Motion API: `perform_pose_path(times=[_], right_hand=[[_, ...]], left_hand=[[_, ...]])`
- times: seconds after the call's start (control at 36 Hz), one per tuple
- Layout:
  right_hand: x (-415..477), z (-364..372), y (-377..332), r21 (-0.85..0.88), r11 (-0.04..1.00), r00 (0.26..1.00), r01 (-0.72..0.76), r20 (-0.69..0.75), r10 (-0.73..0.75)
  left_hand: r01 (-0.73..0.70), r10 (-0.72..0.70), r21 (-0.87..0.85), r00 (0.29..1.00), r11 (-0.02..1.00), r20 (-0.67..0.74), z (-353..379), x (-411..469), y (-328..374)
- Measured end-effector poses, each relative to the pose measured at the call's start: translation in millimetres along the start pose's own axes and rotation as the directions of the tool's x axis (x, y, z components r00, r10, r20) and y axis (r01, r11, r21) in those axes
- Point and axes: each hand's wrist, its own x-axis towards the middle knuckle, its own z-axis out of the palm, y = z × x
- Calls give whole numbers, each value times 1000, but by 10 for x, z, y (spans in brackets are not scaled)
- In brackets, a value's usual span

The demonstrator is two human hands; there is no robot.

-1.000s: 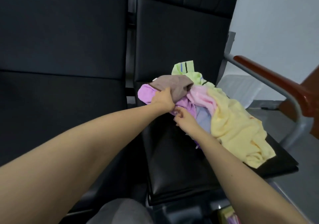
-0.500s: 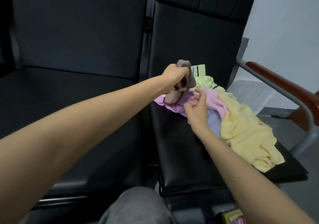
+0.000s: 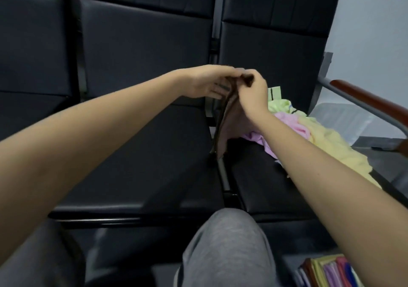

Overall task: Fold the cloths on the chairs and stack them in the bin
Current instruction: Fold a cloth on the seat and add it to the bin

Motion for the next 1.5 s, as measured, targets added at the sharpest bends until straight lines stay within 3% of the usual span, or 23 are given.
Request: perform_pose_path(times=[0.11, 0.17, 0.28, 0.42, 0.5, 0.56, 0.61, 0.69, 0.78, 0.89, 0.97, 1.06, 1.11, 1.22, 1.36, 1.42, 1.5], right_hand=[[30, 124, -272, 154, 985, 997, -76, -7, 78], [19, 205, -364, 166, 982, 994, -94, 66, 84], [19, 336, -478, 87, 989, 983, -121, 152, 107], [4, 399, -565, -62, 998, 979, 14, 205, -1], [-26, 436, -601, -122, 989, 970, 83, 237, -52], [-32, 469, -615, -68, 997, 964, 41, 265, -22], [-30, 502, -634, -19, 999, 951, -44, 305, 47], [-4, 515, -639, -27, 995, 953, -91, 287, 95], [71, 473, -593, -234, 972, 963, -25, 254, 86], [154, 451, -557, -395, 912, 912, -107, 326, 248], [189, 520, -578, -234, 877, 801, -421, 359, 480], [208, 556, -602, -45, 706, 607, -706, 476, 637], [216, 600, -599, 118, 589, 549, -800, 542, 637], [257, 763, -554, 424, 475, 637, -771, 504, 583], [340, 919, -480, 495, 608, 784, -621, 391, 482], [398, 939, -483, 526, 647, 834, -552, 359, 419], [489, 986, -461, 561, 690, 888, -458, 320, 330]], left_hand=[[-69, 105, 270, 987, 960, -121, -142, -196, -169], [-93, 154, 288, 969, 953, -195, -195, -251, -247], [-141, 227, 280, 925, 950, -305, -300, -421, -280], [-25, 311, 632, 885, 775, -347, -514, -593, -315], [31, 167, 615, 950, 788, -262, -637, -713, -399], [88, 33, 599, 981, 796, -189, -685, -803, -454], [157, -51, 671, 983, 725, -176, -711, -873, -513], [292, -111, 734, 952, 613, -286, -795, -920, -643], [392, -109, 679, 901, 620, -421, -954, -976, -756], [498, -58, 581, 789, 644, -612, -1152, -1056, -754], [445, -102, 335, 713, 831, -694, -1262, -1053, -687], [289, -154, 60, 662, 956, -734, -1358, -1030, -601], [234, -117, 44, 631, 971, -767, -1417, -1034, -559], [273, 201, 463, 638, 843, -743, -1580, -1083, -524], [317, 284, 610, 670, 726, -686, -1711, -1107, -451], [285, 347, 629, 638, 723, -687, -1755, -1109, -412], [184, 487, 654, 528, 734, -696, -1747, -1140, -351]])
